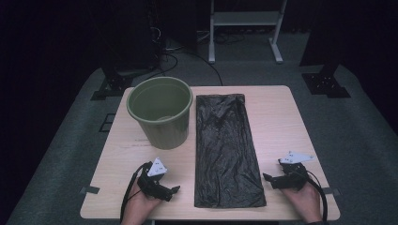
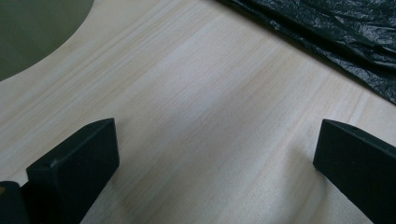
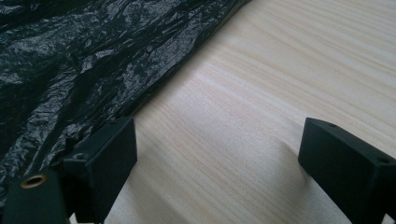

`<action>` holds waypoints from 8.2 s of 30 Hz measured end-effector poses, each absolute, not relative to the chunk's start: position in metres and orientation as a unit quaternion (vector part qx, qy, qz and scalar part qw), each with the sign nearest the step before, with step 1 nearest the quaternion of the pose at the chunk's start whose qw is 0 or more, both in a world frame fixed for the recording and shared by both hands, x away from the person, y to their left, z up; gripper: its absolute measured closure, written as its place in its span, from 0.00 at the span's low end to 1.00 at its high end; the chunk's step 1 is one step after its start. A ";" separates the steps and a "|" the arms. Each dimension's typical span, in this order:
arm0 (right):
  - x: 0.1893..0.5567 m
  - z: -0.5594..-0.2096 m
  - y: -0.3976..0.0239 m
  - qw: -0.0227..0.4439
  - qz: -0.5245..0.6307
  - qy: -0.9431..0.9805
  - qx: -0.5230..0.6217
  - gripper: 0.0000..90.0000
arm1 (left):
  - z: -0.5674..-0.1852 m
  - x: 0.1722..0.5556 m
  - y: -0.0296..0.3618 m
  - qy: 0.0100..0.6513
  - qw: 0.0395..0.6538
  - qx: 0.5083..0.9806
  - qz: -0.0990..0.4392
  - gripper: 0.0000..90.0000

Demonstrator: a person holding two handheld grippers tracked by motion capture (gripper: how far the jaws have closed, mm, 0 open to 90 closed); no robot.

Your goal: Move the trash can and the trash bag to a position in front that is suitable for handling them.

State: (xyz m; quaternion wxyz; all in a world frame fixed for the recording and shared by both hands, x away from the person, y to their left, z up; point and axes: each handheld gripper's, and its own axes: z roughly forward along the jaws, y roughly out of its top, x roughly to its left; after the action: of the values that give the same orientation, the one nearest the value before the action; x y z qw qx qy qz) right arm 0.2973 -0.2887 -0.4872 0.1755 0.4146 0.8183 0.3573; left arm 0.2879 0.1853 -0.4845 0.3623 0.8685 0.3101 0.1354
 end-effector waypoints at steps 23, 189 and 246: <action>0.288 -0.472 -0.282 0.163 0.385 0.800 0.431 0.61 | -0.484 0.288 0.185 0.310 0.362 0.868 0.135 0.00; 0.321 -0.487 -0.295 0.188 0.352 0.803 0.443 0.14 | -0.484 0.285 0.190 0.313 0.366 0.867 0.132 0.00; 0.321 -0.487 -0.294 0.188 0.351 0.801 0.447 0.12 | -0.380 0.306 0.234 0.353 0.426 0.818 0.158 0.00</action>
State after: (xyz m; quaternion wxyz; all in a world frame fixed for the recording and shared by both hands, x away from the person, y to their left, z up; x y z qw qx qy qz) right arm 0.3211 -0.2942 -0.4869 0.1884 0.4471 0.8008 0.3511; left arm 0.3061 0.2339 -0.3802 0.4256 0.8181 0.3531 0.1577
